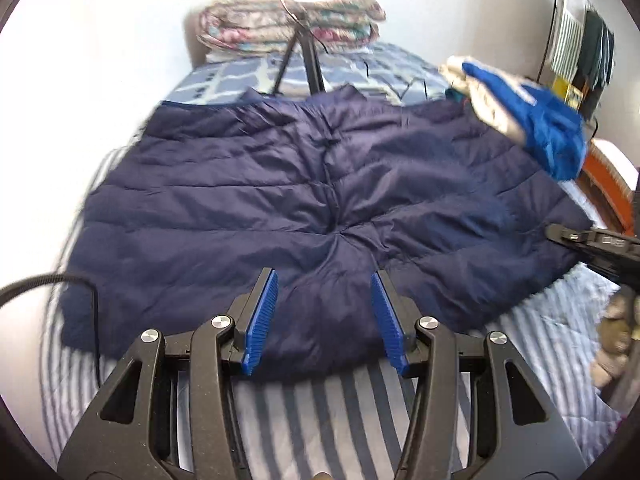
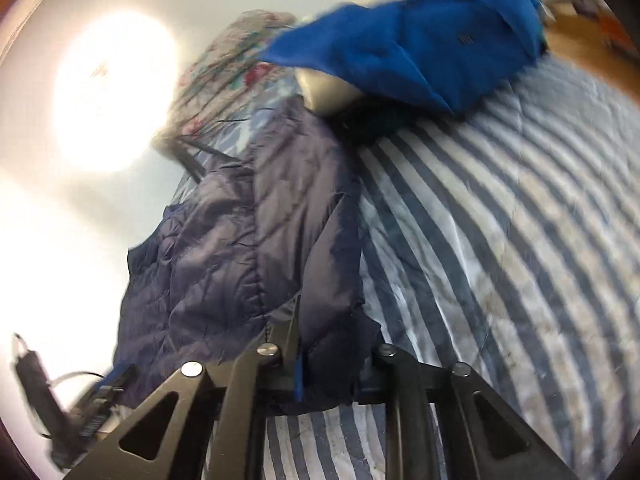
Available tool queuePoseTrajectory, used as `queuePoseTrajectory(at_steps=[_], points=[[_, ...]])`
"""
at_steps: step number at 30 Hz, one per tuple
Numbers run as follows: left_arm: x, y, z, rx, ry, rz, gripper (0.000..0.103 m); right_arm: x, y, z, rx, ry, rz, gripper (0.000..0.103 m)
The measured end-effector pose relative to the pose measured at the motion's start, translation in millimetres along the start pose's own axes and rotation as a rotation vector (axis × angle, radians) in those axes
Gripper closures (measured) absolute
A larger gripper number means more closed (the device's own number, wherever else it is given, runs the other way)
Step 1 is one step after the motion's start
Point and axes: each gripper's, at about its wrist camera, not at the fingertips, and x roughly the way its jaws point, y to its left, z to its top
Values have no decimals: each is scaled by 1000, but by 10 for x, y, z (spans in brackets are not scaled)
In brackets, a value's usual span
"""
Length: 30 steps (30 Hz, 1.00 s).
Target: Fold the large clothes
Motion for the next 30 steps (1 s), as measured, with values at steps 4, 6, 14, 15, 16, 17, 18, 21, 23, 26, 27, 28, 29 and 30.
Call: queuePoseTrajectory(at_steps=[4, 6, 14, 15, 16, 17, 18, 21, 23, 26, 27, 28, 29, 30], points=[[-575, 187, -139, -92, 10, -13, 52, -144, 213, 58, -86, -26, -33, 93], [-817, 251, -263, -125, 5, -19, 52, -240, 309, 89, -124, -45, -38, 94], [-1382, 538, -1264, -340, 56, -104, 51, -508, 827, 188, -260, -101, -47, 96], [-1383, 551, -1330, -347, 67, -99, 51, -534, 908, 197, -280, -107, -49, 96], [-1373, 584, -1424, -357, 88, -99, 51, -559, 990, 198, -305, -115, -55, 96], [-1369, 599, -1467, -356, 106, -97, 52, -568, 1067, 192, -327, -122, -64, 96], [-1371, 600, -1472, -353, 112, -92, 52, -583, 1131, 188, -347, -129, -70, 96], [-1560, 605, -1480, -317, 57, -49, 51, -623, 1315, 180, -384, -148, -70, 96], [-1627, 557, -1488, -294, 46, -54, 51, -640, 1457, 168, -409, -161, -68, 96], [-1663, 446, -1493, -253, 41, -75, 51, -654, 1718, 153, -443, -177, -52, 96], [-1673, 404, -1494, -236, 41, -82, 51, -659, 1799, 147, -452, -181, -47, 96], [-1682, 369, -1499, -221, 40, -90, 51, -659, 1888, 137, -463, -185, -39, 96], [-1692, 344, -1499, -212, 41, -95, 51, -658, 1967, 120, -473, -188, -30, 96], [-1709, 323, -1510, -206, 40, -105, 51, -652, 2084, 99, -492, -193, -22, 96]])
